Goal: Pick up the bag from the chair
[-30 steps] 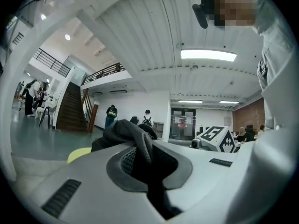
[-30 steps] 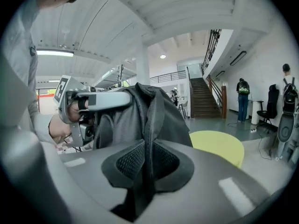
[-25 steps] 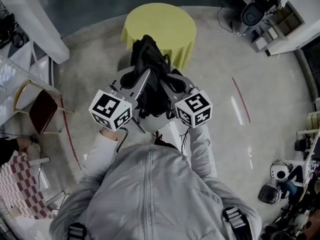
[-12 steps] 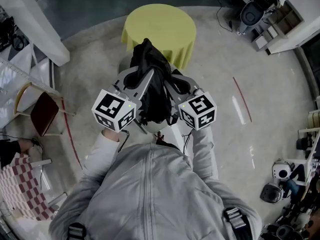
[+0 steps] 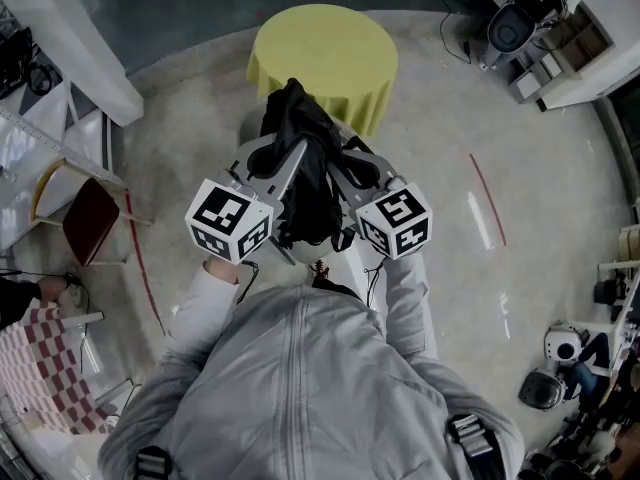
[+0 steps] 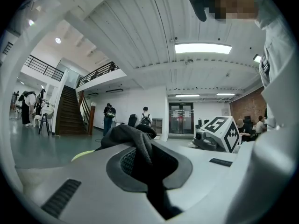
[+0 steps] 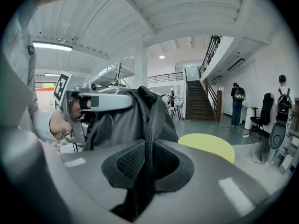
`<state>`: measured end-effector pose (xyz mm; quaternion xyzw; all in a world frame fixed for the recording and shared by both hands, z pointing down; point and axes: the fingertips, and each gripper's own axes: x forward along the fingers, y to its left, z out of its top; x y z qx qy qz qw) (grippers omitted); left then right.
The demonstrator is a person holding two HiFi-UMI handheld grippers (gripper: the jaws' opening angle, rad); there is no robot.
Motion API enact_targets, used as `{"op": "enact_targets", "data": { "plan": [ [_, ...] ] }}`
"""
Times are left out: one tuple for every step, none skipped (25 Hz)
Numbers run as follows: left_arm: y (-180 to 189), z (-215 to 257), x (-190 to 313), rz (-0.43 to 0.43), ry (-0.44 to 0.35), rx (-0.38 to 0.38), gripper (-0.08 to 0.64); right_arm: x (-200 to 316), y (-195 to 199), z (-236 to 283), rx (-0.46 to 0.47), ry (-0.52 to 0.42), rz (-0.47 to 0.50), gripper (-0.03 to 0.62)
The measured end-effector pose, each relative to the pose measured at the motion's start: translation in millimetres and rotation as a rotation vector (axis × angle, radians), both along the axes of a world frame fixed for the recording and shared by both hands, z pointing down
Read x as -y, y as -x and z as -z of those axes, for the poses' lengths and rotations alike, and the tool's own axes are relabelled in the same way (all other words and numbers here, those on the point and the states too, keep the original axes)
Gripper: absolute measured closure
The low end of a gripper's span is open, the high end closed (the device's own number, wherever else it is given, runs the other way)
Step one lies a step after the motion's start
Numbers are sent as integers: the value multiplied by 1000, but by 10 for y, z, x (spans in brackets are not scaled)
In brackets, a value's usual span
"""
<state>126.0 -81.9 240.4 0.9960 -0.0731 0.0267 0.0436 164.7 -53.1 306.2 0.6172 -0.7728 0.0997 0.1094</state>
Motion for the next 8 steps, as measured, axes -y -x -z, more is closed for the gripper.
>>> {"op": "enact_targets", "data": {
  "plan": [
    [-5,-6,-3,2,3,2,549,-5,-5,-3,-1,1,1,537],
    [-13,-13,-9,3,5,5,551,-11,-14,-7,-2,1,0,537],
    [-24,-20,-15,4,7,7,549,-18,-27,-11,-3,0,-1,537],
    [-35,-26,-22,4,9,8,549,-25,-40,-15,-5,0,-2,537],
    [-46,-33,-28,4,10,10,549,-32,-53,-19,-7,0,-4,537],
    [-56,-40,-34,4,11,12,549,-38,-65,-24,-8,0,-5,537],
    [-66,-48,-39,4,12,13,549,-43,-77,-30,-8,1,-6,537],
    [-75,-55,-43,4,13,15,549,-48,-88,-36,-9,1,-7,537]
  ]
}}
